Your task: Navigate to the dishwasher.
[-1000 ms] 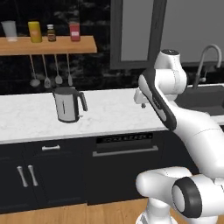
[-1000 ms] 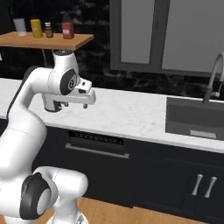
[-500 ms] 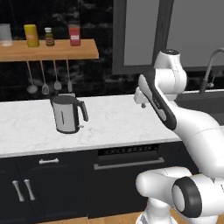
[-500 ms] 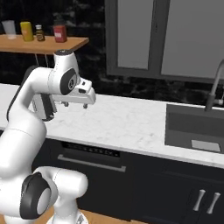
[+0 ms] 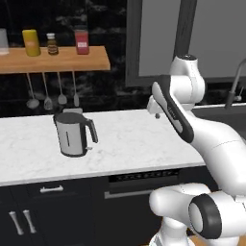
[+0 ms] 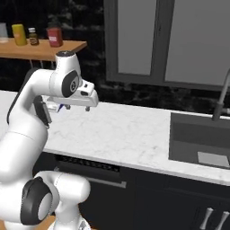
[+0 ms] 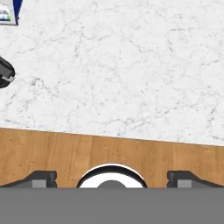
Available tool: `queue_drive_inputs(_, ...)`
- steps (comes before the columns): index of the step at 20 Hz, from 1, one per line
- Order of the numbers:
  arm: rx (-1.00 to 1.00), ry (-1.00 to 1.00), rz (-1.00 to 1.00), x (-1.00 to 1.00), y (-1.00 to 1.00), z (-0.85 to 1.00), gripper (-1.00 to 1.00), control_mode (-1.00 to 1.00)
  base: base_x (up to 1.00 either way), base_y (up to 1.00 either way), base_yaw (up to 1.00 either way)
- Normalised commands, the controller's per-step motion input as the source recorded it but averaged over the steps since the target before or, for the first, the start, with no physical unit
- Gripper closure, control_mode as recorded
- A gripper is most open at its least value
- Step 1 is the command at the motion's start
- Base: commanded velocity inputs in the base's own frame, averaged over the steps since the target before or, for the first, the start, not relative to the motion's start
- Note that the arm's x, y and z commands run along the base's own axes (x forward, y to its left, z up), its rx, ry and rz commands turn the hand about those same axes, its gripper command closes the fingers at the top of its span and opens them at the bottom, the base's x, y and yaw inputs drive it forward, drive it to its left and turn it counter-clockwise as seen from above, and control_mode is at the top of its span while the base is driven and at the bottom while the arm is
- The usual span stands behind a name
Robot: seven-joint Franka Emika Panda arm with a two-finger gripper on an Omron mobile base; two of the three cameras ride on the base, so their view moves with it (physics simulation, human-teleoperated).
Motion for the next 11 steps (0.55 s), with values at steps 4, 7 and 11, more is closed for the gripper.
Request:
queue_drive_inputs(4,0.0,0.0,0.0,0.0,0.0,0.0,-1.0,1.0,0.47,0.0,0.0)
queue_drive_inputs(7,0.0,0.0,0.0,0.0,0.0,0.0,-1.0,1.0,0.37,0.0,0.0)
queue_drive_inputs(11,0.0,0.0,0.0,0.0,0.0,0.0,-1.0,1.0,0.31,0.0,0.0)
